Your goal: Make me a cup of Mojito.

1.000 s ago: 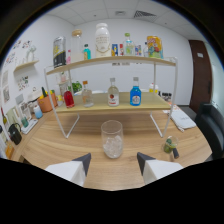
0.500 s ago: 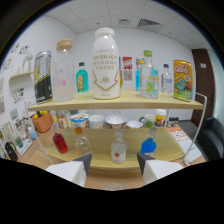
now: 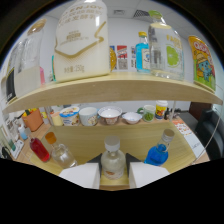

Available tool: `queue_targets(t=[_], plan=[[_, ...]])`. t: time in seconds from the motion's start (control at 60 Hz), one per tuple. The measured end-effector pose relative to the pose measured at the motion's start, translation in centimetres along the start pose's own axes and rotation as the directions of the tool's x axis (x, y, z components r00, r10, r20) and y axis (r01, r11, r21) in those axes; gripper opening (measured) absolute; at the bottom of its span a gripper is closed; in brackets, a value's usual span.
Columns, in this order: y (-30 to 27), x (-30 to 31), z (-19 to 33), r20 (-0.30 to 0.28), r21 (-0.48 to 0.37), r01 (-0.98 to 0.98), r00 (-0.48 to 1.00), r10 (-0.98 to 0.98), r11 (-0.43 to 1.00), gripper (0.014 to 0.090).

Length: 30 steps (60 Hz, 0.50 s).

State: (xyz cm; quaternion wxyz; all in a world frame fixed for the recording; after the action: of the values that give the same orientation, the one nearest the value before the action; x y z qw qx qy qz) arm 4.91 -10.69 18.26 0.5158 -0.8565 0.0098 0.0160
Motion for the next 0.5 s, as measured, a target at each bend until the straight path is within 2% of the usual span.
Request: queue_targets(t=[0.033,0.283,0.5], plan=[[-0.1,-0.1,0.0,0.005,0.008,-0.004,1.000,0.004,1.000,0.0366],[-0.1,0.2,-1.0,0.003,0.006,0.002,1.000,-0.002,1.000,0.0352],[-2.1,1.3,-6.5,0.010,0.086,0.039,0.999,-0.040,0.995,0.0353]])
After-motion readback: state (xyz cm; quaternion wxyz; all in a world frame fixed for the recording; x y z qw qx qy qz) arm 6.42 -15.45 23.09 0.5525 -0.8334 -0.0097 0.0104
